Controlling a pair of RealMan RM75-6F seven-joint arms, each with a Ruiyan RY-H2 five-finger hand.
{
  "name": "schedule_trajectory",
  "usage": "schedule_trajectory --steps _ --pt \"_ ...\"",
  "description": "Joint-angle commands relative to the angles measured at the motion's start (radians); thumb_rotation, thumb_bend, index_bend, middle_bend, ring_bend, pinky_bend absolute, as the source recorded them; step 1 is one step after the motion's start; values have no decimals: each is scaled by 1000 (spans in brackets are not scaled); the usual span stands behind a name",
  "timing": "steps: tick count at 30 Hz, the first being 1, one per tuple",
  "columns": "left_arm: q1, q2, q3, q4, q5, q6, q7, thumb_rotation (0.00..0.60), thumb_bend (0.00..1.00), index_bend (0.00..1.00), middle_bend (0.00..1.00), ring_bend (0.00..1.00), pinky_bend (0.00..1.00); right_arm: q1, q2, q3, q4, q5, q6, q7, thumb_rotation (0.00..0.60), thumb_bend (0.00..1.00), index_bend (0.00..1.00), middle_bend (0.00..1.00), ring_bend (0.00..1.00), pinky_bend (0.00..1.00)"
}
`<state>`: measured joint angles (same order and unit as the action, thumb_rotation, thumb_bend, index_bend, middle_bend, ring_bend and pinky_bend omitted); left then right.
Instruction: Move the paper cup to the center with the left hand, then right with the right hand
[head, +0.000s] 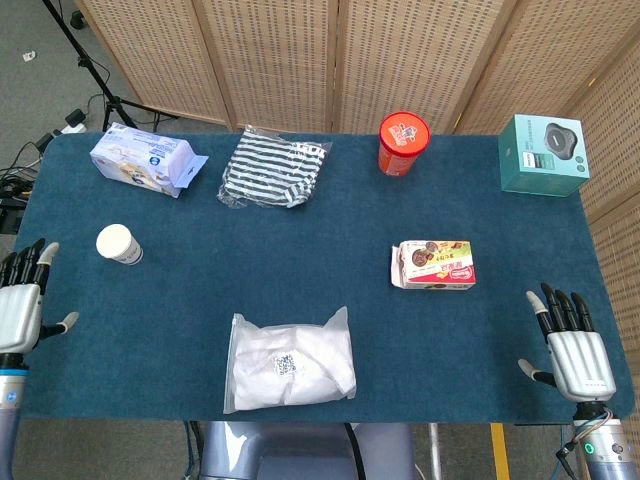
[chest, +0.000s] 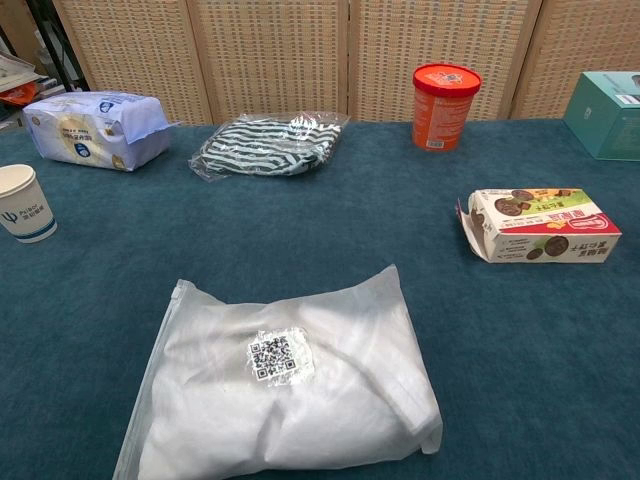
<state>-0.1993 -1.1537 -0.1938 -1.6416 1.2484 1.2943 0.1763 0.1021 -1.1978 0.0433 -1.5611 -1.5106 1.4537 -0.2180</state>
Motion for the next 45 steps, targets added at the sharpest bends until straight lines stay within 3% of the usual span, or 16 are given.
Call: schedule_trajectory --steps 1,6,14,26,45 --pt "-142 189 -83 -16 -212 -355 -100 600 160 0 0 0 0 1 0 -1 0 1 -3 -1 600 131 0 0 0 0" --pt "-238 241 -92 44 -322 -543 -112 600 166 0 0 0 0 3 0 0 2 6 -10 1 600 131 0 0 0 0" --pt "-392 236 -77 187 -442 -781 -137 600 172 8 0 0 0 8 -3 1 4 14 -22 -3 600 131 0 0 0 0" --pt "-526 163 9 286 -560 -789 -50 600 180 146 0 0 0 12 -4 6 12 22 -30 9 600 131 0 0 0 0" --pt "-596 65 112 376 -635 -779 -19 600 184 191 0 0 0 15 -6 5 16 24 -34 11 600 131 0 0 0 0"
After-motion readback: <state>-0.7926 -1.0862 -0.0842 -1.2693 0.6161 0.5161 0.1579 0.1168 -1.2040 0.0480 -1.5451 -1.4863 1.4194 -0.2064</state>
